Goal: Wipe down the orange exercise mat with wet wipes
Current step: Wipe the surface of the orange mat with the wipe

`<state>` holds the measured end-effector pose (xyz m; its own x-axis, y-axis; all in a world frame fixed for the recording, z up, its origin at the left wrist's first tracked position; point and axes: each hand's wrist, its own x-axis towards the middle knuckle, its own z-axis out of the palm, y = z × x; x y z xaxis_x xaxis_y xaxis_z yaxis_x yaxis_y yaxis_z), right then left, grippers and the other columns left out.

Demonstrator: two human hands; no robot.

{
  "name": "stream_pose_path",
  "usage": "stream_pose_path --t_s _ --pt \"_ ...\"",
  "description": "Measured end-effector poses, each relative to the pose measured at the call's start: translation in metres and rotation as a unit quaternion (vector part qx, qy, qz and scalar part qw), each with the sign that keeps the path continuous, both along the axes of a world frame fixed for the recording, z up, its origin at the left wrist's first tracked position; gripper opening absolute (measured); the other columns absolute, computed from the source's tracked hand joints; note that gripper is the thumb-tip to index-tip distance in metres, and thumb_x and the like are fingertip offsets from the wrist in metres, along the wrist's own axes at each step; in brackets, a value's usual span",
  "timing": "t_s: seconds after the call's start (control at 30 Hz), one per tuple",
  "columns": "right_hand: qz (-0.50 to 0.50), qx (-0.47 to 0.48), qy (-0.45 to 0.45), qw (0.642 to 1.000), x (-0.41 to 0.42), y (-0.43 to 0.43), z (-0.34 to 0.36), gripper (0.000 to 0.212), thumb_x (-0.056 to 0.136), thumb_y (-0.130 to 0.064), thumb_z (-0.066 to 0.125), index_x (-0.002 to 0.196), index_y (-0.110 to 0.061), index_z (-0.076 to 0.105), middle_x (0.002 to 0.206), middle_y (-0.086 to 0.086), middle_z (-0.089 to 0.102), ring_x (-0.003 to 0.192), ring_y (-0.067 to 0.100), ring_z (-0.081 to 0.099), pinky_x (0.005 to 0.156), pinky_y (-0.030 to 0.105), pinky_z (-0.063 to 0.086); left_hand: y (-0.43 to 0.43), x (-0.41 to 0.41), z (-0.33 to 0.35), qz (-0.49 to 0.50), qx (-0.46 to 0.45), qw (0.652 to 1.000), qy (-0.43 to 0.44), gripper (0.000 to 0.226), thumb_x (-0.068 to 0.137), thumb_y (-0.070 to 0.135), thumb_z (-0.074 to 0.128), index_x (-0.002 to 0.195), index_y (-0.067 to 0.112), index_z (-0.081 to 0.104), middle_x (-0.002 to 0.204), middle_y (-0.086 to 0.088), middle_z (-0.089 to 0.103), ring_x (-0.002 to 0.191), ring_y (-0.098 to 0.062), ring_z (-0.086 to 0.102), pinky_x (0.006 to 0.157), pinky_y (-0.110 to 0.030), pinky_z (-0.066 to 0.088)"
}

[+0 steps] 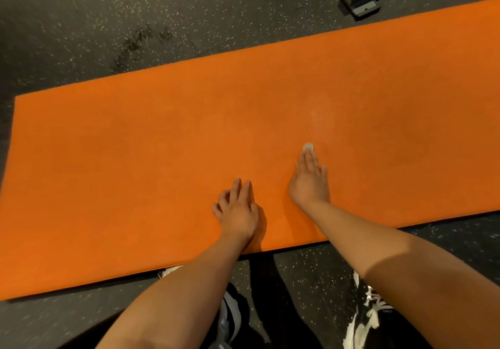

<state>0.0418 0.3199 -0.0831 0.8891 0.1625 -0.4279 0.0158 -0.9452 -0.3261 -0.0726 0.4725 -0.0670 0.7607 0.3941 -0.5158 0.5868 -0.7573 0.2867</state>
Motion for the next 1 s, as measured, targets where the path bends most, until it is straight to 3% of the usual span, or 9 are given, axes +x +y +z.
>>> stream_pose_path --t_s 0.1,0.23,0.33,0.53,0.6,0.73,0.8,1.0 --pt "0.008 0.035 0.013 0.999 -0.013 0.02 -0.003 0.068 0.102 -0.013 0.033 0.162 -0.012 0.001 0.168 0.002 -0.017 0.155 0.015 -0.015 0.127 0.039 -0.003 -0.001 0.004 0.002 0.014 0.012 1.0 -0.01 0.057 0.099 0.037 0.041 0.154 0.038 0.027 0.165 0.011 0.011 0.141 -0.027 0.014 0.113 -0.052 0.013" --pt "0.217 0.101 0.068 0.968 -0.03 0.041 -0.003 0.063 0.106 -0.015 0.032 0.163 -0.015 0.006 0.169 -0.004 -0.013 0.154 0.01 -0.013 0.127 0.043 0.003 0.004 0.017 0.002 0.027 0.031 0.999 -0.025 0.056 0.101 0.037 0.04 0.155 0.034 0.026 0.161 0.005 0.021 0.136 -0.029 0.022 0.109 -0.049 0.019" --pt "0.294 0.078 0.052 0.951 -0.024 0.034 -0.002 0.059 0.109 -0.026 0.03 0.163 -0.021 0.007 0.169 -0.01 -0.01 0.154 0.007 -0.013 0.126 0.044 -0.004 0.01 0.022 0.0 0.02 0.019 1.0 -0.014 0.058 0.102 0.039 0.039 0.157 0.036 0.021 0.167 0.006 0.009 0.144 -0.029 0.013 0.114 -0.053 0.014" --pt "0.097 0.011 0.014 0.995 -0.006 0.025 0.001 0.059 0.108 -0.024 0.027 0.162 -0.019 0.003 0.169 -0.005 -0.013 0.155 0.012 -0.014 0.126 0.043 -0.007 0.015 0.023 -0.001 -0.002 0.013 1.0 0.015 0.058 0.103 0.042 0.036 0.158 0.039 0.017 0.168 0.01 -0.002 0.147 -0.029 0.005 0.116 -0.055 0.008" --pt "0.094 0.035 0.03 0.994 -0.013 0.034 0.001 0.063 0.107 -0.022 0.03 0.162 -0.017 0.0 0.169 -0.002 -0.016 0.154 0.012 -0.015 0.126 0.041 -0.005 0.013 0.024 -0.001 0.0 0.011 1.0 0.018 0.059 0.103 0.042 0.037 0.158 0.039 0.017 0.168 0.01 -0.003 0.148 -0.029 0.004 0.116 -0.056 0.008" --pt "0.233 0.072 0.061 0.968 -0.025 0.045 -0.003 0.062 0.109 -0.026 0.03 0.163 -0.021 0.001 0.167 -0.009 -0.018 0.153 0.008 -0.018 0.126 0.041 -0.005 0.011 0.025 0.0 0.007 0.003 1.0 0.015 0.059 0.103 0.041 0.036 0.158 0.037 0.017 0.168 0.009 -0.003 0.149 -0.029 0.002 0.116 -0.056 0.007" --pt "0.252 0.063 0.05 0.964 -0.019 0.038 -0.003 0.06 0.109 -0.027 0.029 0.163 -0.023 0.004 0.168 -0.011 -0.015 0.153 0.007 -0.016 0.126 0.043 -0.005 0.012 0.023 -0.001 0.005 0.005 1.0 0.011 0.059 0.103 0.041 0.037 0.158 0.037 0.017 0.168 0.009 -0.002 0.148 -0.029 0.003 0.116 -0.057 0.007" --pt "0.081 0.013 0.023 0.996 -0.008 0.024 0.002 0.061 0.108 -0.025 0.028 0.162 -0.018 0.002 0.169 -0.004 -0.015 0.154 0.011 -0.015 0.126 0.043 -0.004 0.009 0.027 0.001 0.007 0.02 1.0 0.022 0.061 0.101 0.041 0.039 0.157 0.037 0.018 0.168 0.009 0.0 0.147 -0.03 0.007 0.116 -0.057 0.01"
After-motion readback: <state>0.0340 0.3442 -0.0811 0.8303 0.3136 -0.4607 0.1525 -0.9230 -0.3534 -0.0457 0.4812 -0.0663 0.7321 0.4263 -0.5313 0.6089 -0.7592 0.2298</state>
